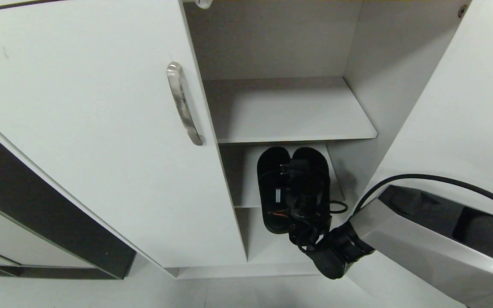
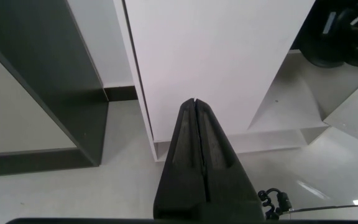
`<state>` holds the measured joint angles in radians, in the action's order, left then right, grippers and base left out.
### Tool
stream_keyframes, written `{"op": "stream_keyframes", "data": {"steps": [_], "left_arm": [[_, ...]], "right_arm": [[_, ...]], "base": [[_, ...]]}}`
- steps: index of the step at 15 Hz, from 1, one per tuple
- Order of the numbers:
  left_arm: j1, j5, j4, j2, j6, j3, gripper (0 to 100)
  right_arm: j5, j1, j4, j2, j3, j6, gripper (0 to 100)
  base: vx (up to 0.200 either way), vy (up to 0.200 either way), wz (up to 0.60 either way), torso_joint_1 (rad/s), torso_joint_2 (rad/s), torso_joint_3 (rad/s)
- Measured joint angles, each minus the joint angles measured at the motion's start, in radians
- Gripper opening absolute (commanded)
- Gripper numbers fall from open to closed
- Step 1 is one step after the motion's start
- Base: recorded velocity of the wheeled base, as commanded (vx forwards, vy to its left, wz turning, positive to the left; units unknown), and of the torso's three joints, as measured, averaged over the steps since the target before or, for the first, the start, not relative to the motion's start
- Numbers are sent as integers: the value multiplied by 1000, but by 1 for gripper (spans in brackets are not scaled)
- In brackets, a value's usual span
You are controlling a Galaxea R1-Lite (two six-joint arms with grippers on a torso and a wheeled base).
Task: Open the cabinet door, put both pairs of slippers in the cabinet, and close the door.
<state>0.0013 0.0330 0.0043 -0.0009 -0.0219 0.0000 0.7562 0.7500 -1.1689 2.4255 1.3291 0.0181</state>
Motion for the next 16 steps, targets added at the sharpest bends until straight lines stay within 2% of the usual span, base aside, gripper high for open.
{"op": "stream_keyframes", "data": {"steps": [7, 12, 16], "left_arm": [[0, 0, 0, 0, -1, 0, 0], [0, 0, 0, 0, -1, 0, 0], [0, 1, 0, 0, -1, 0, 0]], "right_arm": [[-1, -30, 176, 63, 247, 0, 0], [0, -55, 241, 115, 363, 0, 0], [0, -67, 252, 150, 390, -14, 0]], "base": [[0, 0, 0, 0, 0, 0], [0, 0, 0, 0, 0, 0], [0, 0, 0, 0, 0, 0]]}}
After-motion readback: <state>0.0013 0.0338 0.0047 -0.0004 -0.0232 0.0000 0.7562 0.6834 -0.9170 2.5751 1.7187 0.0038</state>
